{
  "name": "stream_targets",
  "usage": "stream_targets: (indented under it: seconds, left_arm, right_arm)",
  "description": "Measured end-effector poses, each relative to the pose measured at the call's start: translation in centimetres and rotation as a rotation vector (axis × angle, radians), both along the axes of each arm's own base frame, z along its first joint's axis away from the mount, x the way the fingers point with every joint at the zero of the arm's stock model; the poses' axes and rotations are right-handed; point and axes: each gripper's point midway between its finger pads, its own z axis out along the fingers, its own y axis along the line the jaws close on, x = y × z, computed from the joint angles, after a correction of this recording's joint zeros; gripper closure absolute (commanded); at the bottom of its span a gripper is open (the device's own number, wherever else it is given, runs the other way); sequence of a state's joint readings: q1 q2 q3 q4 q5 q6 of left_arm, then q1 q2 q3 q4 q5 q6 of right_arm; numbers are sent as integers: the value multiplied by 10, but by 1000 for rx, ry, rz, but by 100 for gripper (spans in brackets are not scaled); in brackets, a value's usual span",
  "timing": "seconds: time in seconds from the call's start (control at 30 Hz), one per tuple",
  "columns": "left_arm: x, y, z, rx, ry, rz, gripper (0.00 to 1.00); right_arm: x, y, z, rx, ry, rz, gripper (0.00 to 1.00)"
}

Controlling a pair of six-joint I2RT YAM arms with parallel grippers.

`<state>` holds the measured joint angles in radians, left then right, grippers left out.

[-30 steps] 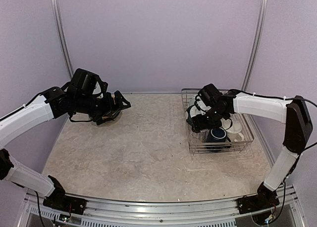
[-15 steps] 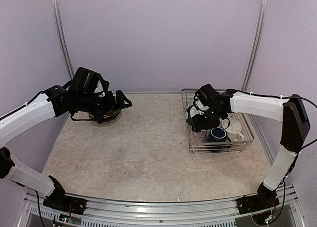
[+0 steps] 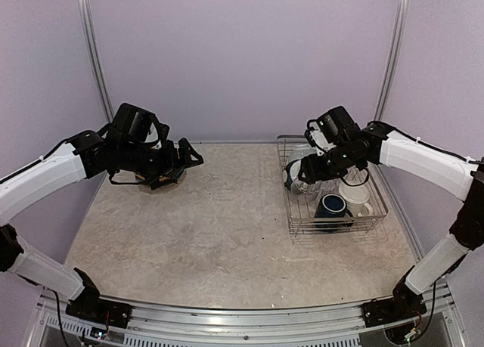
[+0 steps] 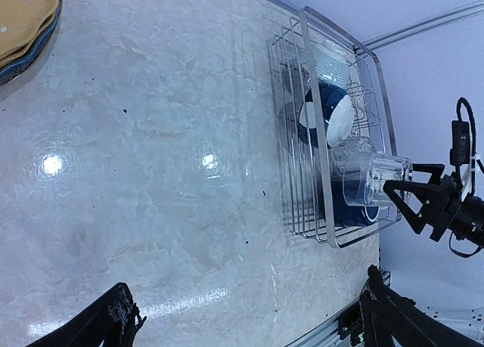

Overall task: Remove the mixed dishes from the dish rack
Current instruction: Grab the cup from the dish rack, then pass from the right arm to the left

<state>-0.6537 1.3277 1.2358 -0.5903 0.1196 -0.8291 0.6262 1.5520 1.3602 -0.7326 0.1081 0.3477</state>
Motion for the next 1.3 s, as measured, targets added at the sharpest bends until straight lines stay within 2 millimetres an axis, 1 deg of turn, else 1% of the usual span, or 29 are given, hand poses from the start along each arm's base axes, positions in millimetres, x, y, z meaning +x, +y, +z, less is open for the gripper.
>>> stream_targets:
  seconds: [0.1,0.2,0.23,0.33,0.43,0.53,0.63,0.7,0.77,0.93,1.03,1.2,1.3]
  left_arm:
    - [-2,-5,3,-22,1,-21,1]
    - [-4,-13,10,-68,-3,-58,1]
    - [-5,-17,13,-92,-2,-74,1]
    - [-6,-30,25,-173,-10,-121,1]
    - [-8,-46,38,-281,-19,-187,1]
    - [-11,-62,43,-375,-6,-250,1]
    - [-12,-78,45,-464,13,-310,1]
    - [-12,-86,44,-508,33,-343,1]
    - [-12,-93,45,-539,42,-368,2]
    - [-14,-104,51,-603,53,-422,5]
    - [-16,-111,54,-633,57,-452,12]
    - [-17,-122,51,-666,77,-492,27]
    - [-20,-125,52,-681,82,-511,38]
  right_arm:
    - [-2,4,18,61,-32,7,95]
    - [-4,14,43,167,-88,26,99]
    - [-5,20,54,223,-116,41,100]
    - [-9,36,80,362,-161,88,100]
    - [-11,57,96,502,-182,154,100]
    - [-18,77,99,656,-173,221,100]
    - [-27,90,91,778,-131,262,100]
    - [-32,96,90,839,-105,285,100]
    - [-35,102,97,894,-103,310,100]
    - [-40,111,126,1008,-140,374,100]
    - [-44,121,130,1049,-133,409,100]
    - [-45,135,116,1067,-78,425,100]
    - [-45,139,112,1075,-64,432,100]
